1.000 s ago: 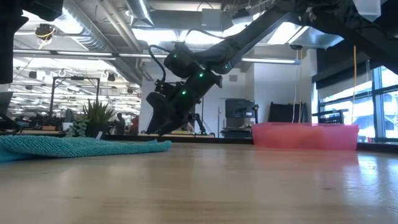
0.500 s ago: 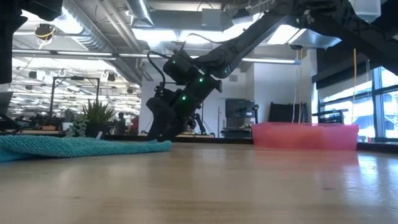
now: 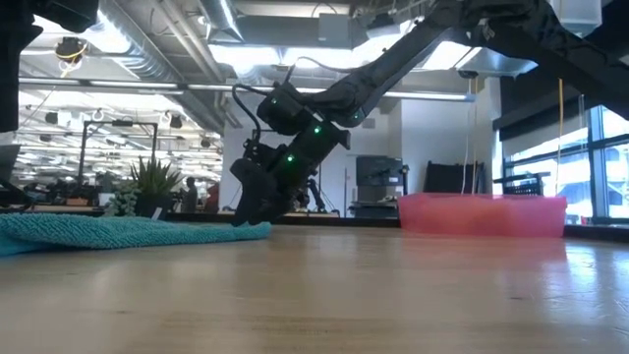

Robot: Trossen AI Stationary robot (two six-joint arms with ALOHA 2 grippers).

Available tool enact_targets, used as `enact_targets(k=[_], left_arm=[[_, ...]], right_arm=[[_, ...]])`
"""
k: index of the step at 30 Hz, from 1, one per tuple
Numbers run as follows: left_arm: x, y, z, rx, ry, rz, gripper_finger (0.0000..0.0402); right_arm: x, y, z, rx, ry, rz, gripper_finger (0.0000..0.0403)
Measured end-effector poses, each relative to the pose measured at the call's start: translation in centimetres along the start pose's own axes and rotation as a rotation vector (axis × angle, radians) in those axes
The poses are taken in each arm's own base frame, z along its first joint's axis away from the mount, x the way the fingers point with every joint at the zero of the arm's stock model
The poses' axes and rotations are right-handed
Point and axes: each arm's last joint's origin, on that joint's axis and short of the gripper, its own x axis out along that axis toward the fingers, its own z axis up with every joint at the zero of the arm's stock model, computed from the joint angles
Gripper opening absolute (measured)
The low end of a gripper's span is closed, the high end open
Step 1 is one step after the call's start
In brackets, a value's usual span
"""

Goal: Roll microfiber towels into tight, uniform cylinder then place into a basket
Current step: Fold the blue microfiber towel

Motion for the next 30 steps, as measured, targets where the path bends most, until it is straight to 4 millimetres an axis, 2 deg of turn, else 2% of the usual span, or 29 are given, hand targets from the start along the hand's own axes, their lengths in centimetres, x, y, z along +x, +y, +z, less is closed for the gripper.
enact_targets(k=[4,16,21,27,30], left_arm=[[0.0,0.0,0.0,0.000,0.000,0.000,0.0112],[0.0,0.0,0.0,-0.001,0.000,0.000,0.0111],[0.0,0.0,0.0,-0.001,0.001,-0.001,0.0111],[0.0,0.0,0.0,-0.001,0.000,0.000,0.0111],[0.0,0.0,0.1,0.002,-0.001,0.007,0.0111]], right_arm=[[0.0,0.0,0.0,-0.001,0.003,-0.004,0.0213],[0.0,0.0,-0.1,-0.048,0.003,0.003,0.0015],[-0.3,0.1,0.0,-0.088,0.010,-0.002,0.0007],[-3.1,0.9,1.7,-0.156,0.001,0.001,0.0003],[-4.4,1.9,2.1,-0.205,0.023,0.007,0.0003]])
